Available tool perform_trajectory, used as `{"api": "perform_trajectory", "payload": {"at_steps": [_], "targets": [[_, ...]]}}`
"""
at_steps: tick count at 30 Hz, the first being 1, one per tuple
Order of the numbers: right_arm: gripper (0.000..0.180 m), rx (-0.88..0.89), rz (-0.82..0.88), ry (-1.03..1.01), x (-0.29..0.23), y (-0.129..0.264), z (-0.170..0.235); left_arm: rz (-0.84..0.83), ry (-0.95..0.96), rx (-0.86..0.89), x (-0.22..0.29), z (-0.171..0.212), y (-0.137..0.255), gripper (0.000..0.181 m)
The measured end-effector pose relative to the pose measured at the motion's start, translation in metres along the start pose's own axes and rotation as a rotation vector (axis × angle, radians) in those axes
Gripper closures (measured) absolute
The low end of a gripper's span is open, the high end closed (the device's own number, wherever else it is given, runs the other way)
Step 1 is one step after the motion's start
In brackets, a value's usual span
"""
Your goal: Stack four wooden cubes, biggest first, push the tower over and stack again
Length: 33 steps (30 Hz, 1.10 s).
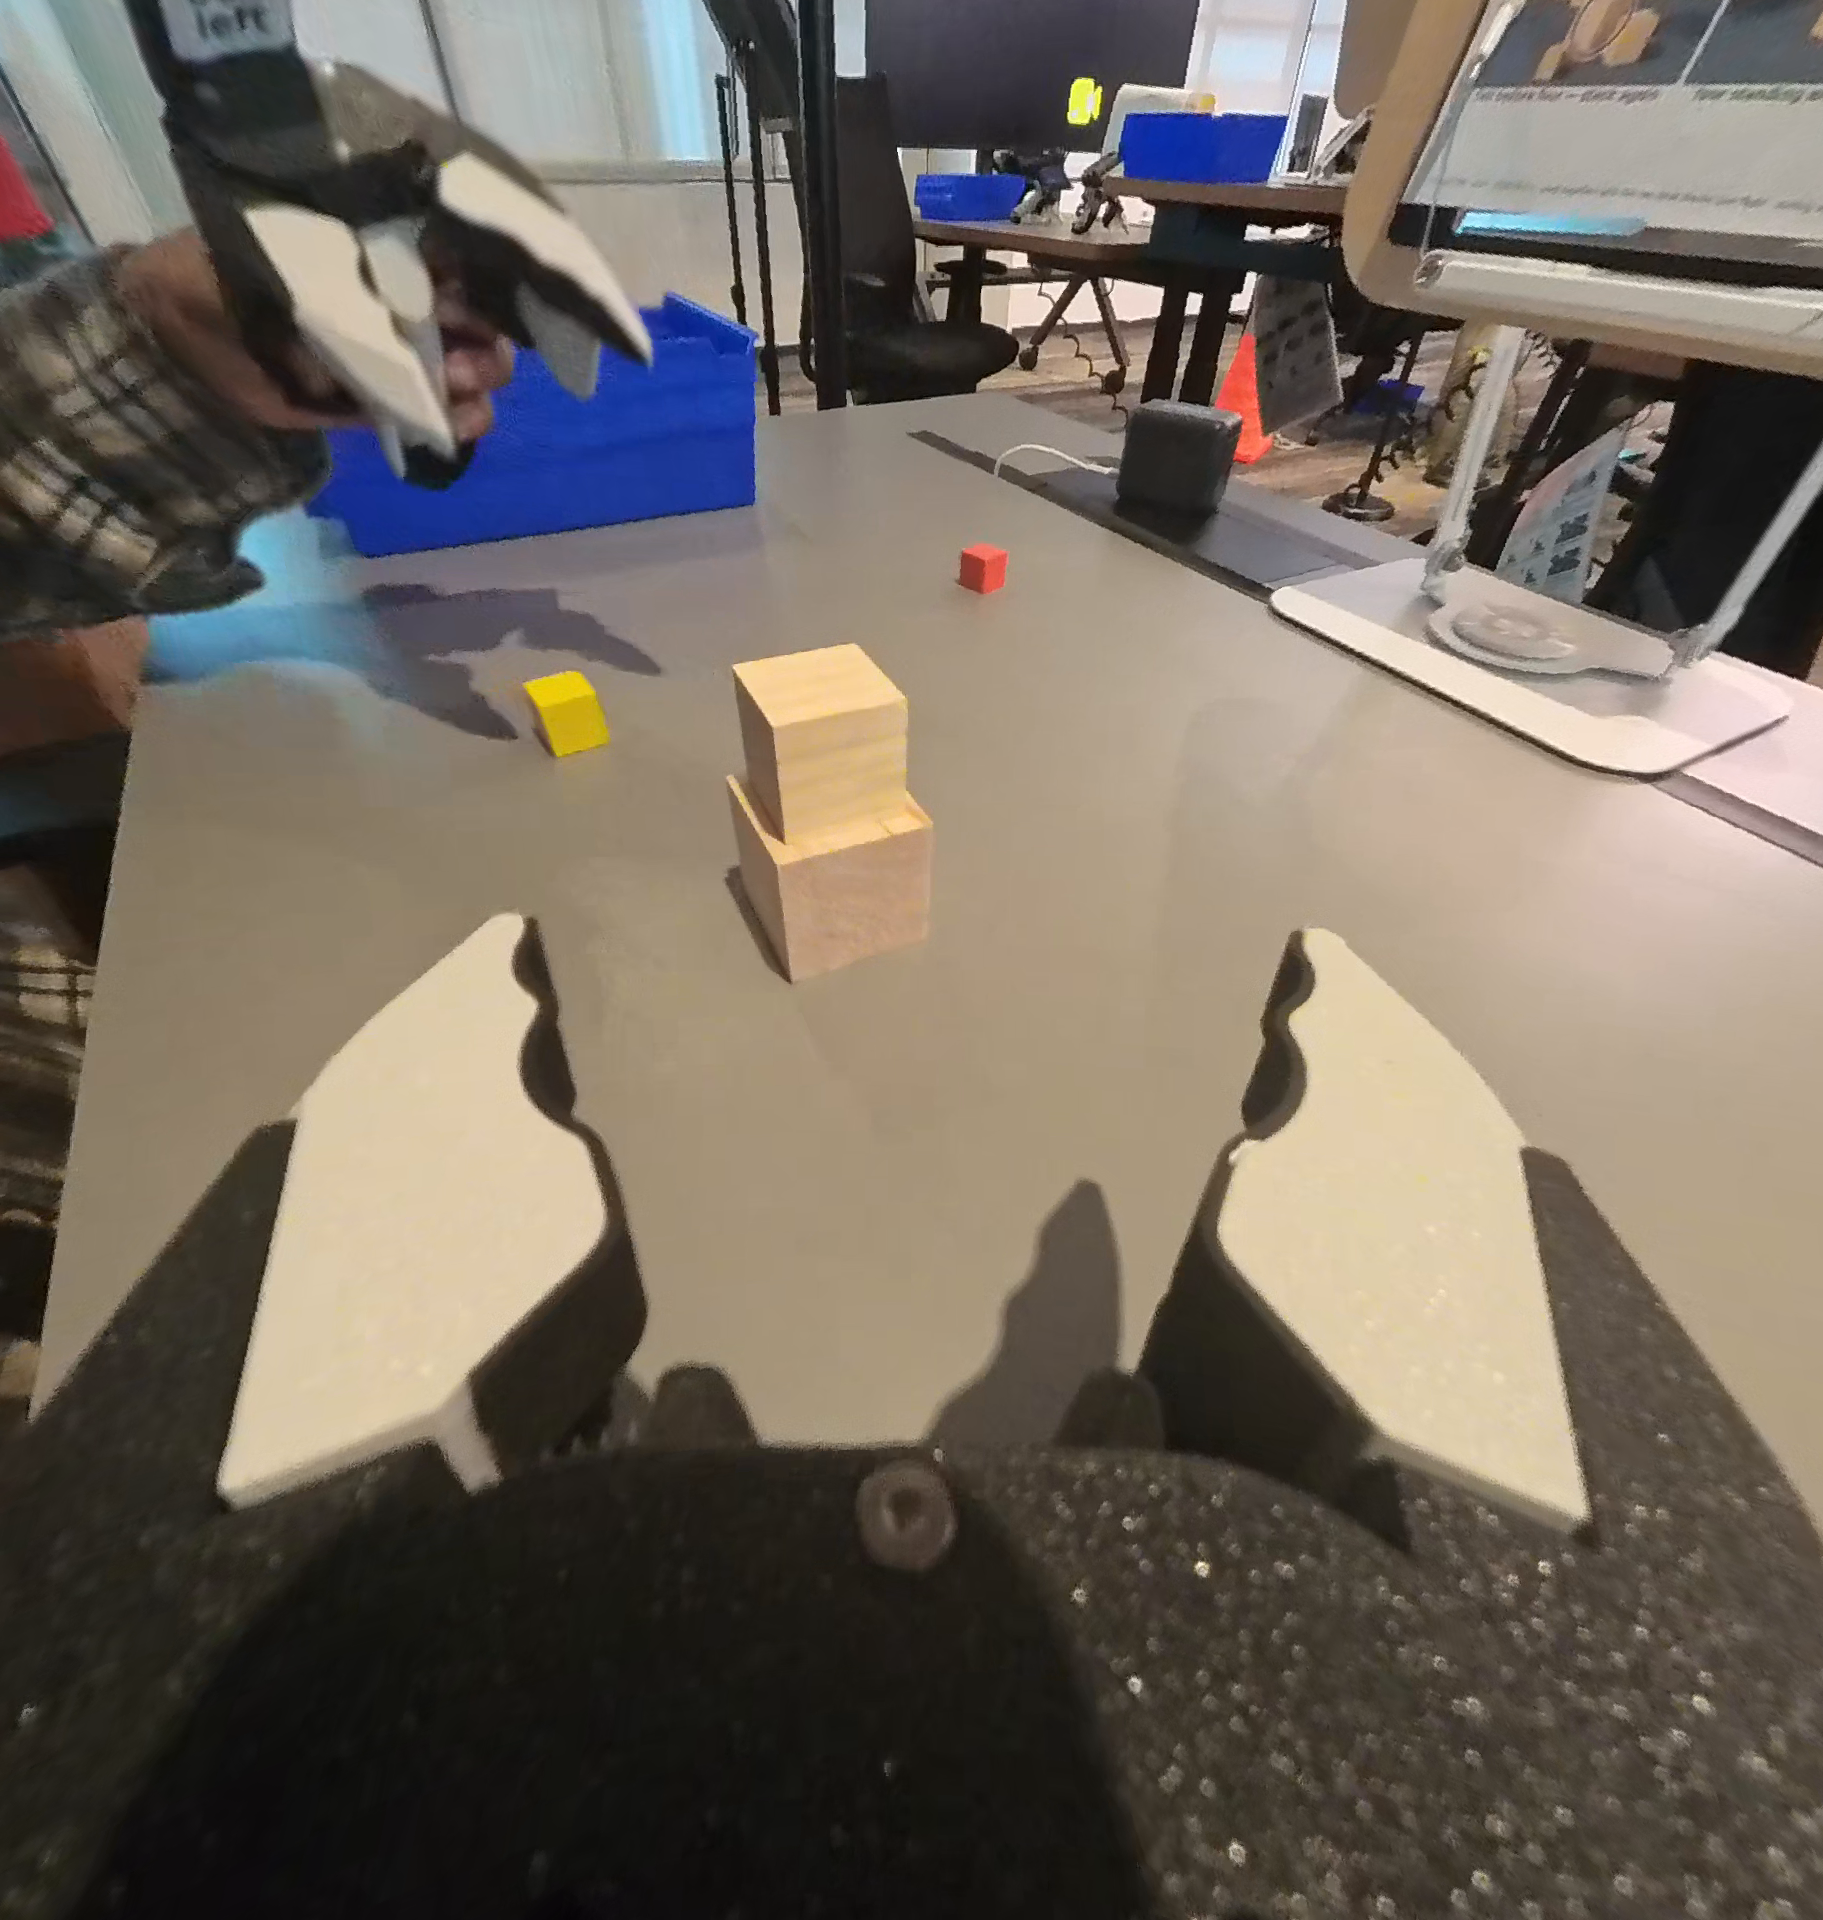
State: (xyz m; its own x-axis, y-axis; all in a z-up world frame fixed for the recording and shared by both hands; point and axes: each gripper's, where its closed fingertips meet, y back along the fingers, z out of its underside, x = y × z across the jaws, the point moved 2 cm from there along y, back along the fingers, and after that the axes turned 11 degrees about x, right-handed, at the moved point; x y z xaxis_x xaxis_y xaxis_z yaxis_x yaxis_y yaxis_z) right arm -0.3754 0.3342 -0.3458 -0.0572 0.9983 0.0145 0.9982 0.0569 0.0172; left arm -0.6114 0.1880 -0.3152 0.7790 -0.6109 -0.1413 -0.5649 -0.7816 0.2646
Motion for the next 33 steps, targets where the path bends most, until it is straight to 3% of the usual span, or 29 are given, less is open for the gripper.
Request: {"api": "perform_trajectory", "payload": {"at_steps": [4,8,16,23,28,33], "targets": [[0.053,-0.005,-0.011,-0.001,-0.003,-0.004,0.001,0.07,0.006,-0.141,0.022,0.053,0.001,0.109],[0.053,-0.008,-0.017,0.004,-0.006,-0.005,0.001,0.185,0.058,-0.186,0.034,0.082,-0.009,0.114],[0.054,0.002,-0.01,-0.005,-0.004,-0.002,0.002,0.232,0.092,-0.183,0.032,0.094,-0.016,0.128],[0.054,0.0,-0.007,-0.005,-0.003,-0.001,0.002,0.24,0.073,-0.327,0.034,0.113,-0.018,0.147],[0.055,0.006,-0.004,-0.002,-0.003,0.0,0.0,0.237,0.061,-0.313,0.034,0.107,-0.022,0.152],[0.056,0.004,-0.009,-0.001,-0.004,-0.002,0.0,0.198,0.075,-0.138,0.016,0.042,-0.039,0.152]]}}
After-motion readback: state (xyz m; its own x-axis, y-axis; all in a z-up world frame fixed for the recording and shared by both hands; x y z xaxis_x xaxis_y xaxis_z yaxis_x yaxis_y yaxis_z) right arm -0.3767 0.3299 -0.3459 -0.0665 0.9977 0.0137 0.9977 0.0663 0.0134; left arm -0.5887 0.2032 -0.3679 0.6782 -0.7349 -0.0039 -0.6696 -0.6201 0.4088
